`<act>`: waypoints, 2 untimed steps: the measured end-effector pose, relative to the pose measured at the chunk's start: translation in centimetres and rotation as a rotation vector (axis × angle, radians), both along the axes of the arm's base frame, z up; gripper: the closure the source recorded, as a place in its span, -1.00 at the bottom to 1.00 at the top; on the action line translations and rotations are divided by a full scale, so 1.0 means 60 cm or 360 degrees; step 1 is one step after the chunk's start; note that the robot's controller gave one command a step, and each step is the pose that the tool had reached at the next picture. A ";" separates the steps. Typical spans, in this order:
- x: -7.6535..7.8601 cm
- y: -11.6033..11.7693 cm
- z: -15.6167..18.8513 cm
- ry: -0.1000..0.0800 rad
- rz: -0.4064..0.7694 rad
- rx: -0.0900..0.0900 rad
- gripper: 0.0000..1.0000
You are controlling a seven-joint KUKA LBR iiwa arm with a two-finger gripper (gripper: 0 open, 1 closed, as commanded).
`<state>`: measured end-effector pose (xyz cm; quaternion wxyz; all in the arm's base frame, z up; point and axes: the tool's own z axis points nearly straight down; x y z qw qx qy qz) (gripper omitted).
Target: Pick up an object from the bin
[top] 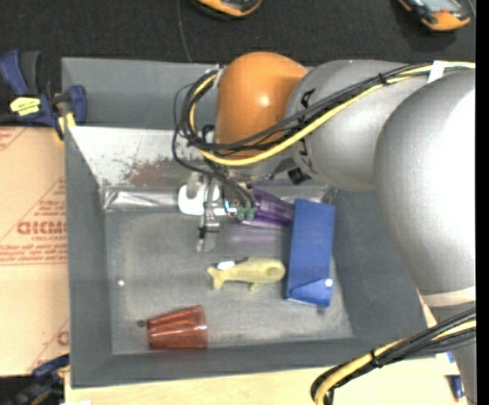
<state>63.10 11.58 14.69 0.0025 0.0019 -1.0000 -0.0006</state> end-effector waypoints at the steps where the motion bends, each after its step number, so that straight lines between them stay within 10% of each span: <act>1: 0.003 -0.001 0.008 -0.0013 -0.0003 0.0002 -1.00; 2: -0.055 -0.051 -0.047 -0.0012 -0.0092 0.0003 -1.00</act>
Offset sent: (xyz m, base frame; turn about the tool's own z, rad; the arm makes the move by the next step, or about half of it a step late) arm -0.0395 -0.0361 -0.0341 0.0738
